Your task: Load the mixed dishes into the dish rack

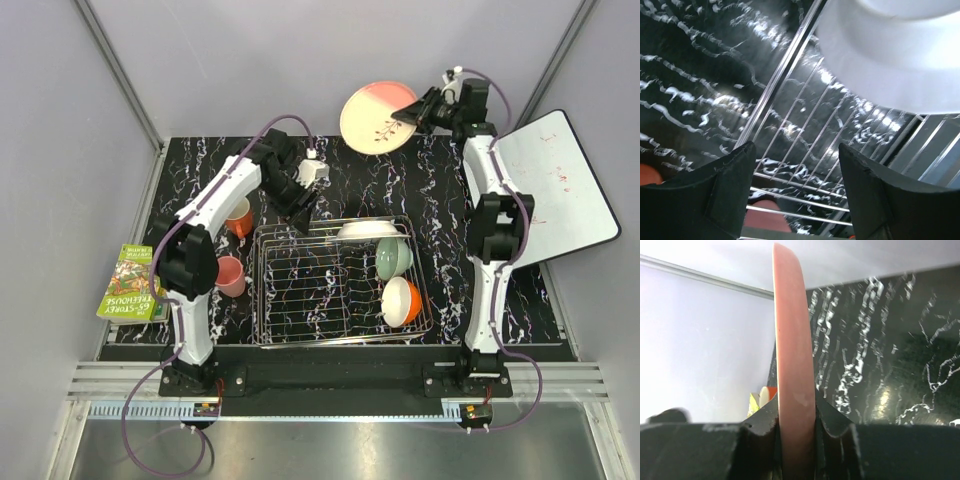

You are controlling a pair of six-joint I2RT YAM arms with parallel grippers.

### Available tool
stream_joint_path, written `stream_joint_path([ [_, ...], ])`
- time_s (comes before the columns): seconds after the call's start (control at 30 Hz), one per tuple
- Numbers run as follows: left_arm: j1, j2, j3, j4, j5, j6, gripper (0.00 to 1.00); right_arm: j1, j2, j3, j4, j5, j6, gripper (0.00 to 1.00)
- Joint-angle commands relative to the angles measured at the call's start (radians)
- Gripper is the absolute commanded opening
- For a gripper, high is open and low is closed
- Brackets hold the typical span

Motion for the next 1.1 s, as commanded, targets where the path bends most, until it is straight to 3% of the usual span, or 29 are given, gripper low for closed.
stream_joint_path([
  [0.0, 0.013, -0.018, -0.014, 0.029, -0.095, 0.076, 0.70, 0.017, -0.201, -0.034, 0.097, -0.087, 0.000, 0.00],
  [0.33, -0.009, 0.107, 0.034, 0.083, -0.278, 0.100, 0.70, 0.014, -0.424, -0.195, 0.099, -0.080, -0.053, 0.00],
  [0.87, -0.003, 0.391, 0.397, 0.075, -0.373, -0.030, 0.62, 0.003, -0.967, -0.705, 0.190, 0.022, -0.173, 0.00],
  [1.07, -0.001, 0.422, 0.410, 0.078, -0.365, -0.079, 0.60, 0.049, -1.145, -0.859, 0.211, -0.058, -0.311, 0.00],
])
